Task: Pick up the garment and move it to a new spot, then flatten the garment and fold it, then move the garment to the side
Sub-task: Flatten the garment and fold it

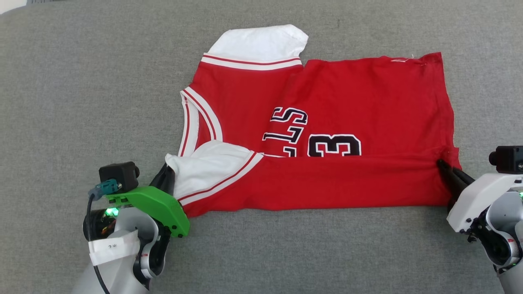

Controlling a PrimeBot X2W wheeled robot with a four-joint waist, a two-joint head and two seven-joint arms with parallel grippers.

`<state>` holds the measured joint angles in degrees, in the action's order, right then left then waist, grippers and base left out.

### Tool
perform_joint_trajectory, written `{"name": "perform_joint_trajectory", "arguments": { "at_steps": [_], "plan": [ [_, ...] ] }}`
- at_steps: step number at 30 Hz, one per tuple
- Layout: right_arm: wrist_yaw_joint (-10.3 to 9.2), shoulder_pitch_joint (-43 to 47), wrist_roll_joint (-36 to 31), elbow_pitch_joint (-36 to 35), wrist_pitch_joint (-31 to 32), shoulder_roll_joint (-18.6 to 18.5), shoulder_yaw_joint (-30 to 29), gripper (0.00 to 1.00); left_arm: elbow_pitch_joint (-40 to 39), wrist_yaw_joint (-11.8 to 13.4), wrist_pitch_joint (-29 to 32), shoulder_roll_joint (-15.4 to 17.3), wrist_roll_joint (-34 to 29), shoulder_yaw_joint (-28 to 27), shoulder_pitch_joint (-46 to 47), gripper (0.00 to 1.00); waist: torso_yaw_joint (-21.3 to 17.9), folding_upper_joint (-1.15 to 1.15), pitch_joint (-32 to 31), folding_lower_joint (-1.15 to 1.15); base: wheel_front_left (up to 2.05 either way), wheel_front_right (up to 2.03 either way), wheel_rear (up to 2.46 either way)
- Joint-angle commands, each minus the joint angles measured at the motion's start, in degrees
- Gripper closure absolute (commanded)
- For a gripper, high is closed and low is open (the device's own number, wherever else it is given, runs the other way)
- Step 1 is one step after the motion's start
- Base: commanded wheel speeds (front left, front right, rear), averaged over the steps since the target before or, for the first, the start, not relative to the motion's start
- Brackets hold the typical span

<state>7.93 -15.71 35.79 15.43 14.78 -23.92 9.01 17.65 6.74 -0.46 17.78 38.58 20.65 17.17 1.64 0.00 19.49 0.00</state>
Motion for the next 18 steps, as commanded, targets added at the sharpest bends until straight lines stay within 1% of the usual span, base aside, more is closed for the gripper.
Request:
{"name": "perform_joint_trajectory", "arguments": {
  "at_steps": [1,2,4,8,11,15,18],
  "plan": [
    [-0.44,0.34,0.11,0.84,-0.6,0.2,0.74,0.0,0.22,-0.08,-0.35,-0.49,0.85,-0.25,0.93,0.07,0.3,0.0,-0.95,0.0,0.0,0.0,0.0],
    [-0.44,0.53,-0.01,0.99,-1.44,0.27,0.6,0.0,0.1,0.08,-1.09,-0.56,0.91,-0.63,1.02,0.0,0.41,0.0,-1.44,0.0,0.0,0.0,0.0],
    [-0.44,0.97,-0.35,0.89,-3.09,0.46,0.44,0.0,0.18,0.3,-1.96,-0.53,1.07,-1.22,1.11,0.0,0.63,0.0,-2.56,0.0,0.0,0.0,0.0],
    [-0.44,1.97,-2.33,0.23,-7.82,1.72,-1.2,0.0,-0.63,1.74,-3.44,0.08,0.68,-2.32,0.64,0.0,0.5,0.0,-4.97,0.0,0.0,0.0,0.0],
    [-0.44,2.8,-4.42,-0.6,-11.1,3.33,-2.93,0.0,-1.37,2.53,-3.62,1.01,0.55,-2.98,-0.02,0.0,0.2,0.0,-6.61,0.0,0.0,0.0,0.0],
    [-0.44,4.02,-9.0,-1.97,-14.99,6.11,-6.09,0.0,-3.56,3.95,-3.9,2.24,0.79,-4.49,-1.07,0.0,-0.4,0.0,-8.06,0.0,0.0,0.0,0.0],
    [-0.44,5.12,-12.7,-3.13,-16.89,8.44,-8.71,0.0,-5.92,4.77,-2.39,3.66,1.21,-5.29,-1.77,0.0,-0.89,0.0,-8.95,0.0,0.0,0.0,0.0]
  ]
}}
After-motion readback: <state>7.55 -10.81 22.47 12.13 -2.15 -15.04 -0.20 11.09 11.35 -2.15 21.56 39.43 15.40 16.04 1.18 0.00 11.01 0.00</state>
